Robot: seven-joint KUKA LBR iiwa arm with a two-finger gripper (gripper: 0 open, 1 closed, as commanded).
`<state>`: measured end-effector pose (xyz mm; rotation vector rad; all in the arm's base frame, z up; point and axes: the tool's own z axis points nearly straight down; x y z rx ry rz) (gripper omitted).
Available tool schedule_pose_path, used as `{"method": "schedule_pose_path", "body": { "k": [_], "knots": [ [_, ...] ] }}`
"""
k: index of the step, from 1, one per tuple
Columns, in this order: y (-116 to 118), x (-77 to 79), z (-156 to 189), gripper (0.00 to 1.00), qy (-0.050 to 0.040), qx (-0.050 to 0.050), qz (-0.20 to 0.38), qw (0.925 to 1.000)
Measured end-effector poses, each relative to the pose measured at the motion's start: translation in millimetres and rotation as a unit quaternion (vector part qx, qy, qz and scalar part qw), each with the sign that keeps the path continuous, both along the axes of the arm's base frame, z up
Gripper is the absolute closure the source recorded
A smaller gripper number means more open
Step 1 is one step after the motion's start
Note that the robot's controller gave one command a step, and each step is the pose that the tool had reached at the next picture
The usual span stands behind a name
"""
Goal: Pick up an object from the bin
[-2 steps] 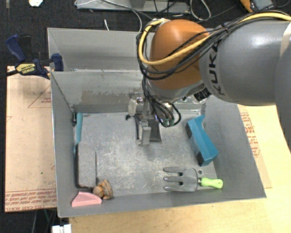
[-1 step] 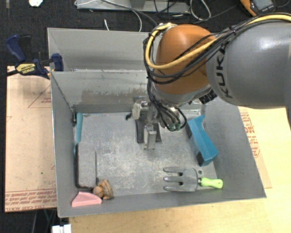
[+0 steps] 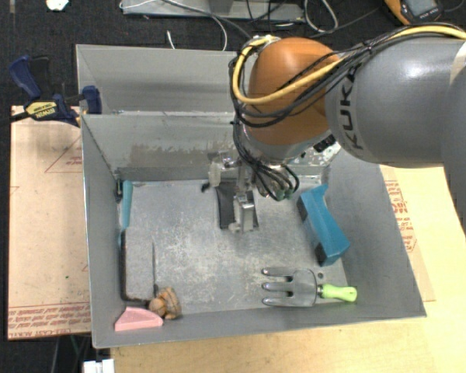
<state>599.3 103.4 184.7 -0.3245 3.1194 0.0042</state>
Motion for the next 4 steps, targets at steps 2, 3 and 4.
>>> {"method": "schedule_pose_path", "body": {
  "k": [2, 3, 4],
  "knots": [
    [-87, -21.3, 30, 0.00, 0.0047, 0.002, 0.016, 0.9999],
    [-90, 18.4, -28, 0.00, -0.0024, 0.002, -0.045, 0.9990],
    [-63, 23.6, -55, 0.00, -0.0023, 0.001, -0.034, 0.9994]
  ]
}}
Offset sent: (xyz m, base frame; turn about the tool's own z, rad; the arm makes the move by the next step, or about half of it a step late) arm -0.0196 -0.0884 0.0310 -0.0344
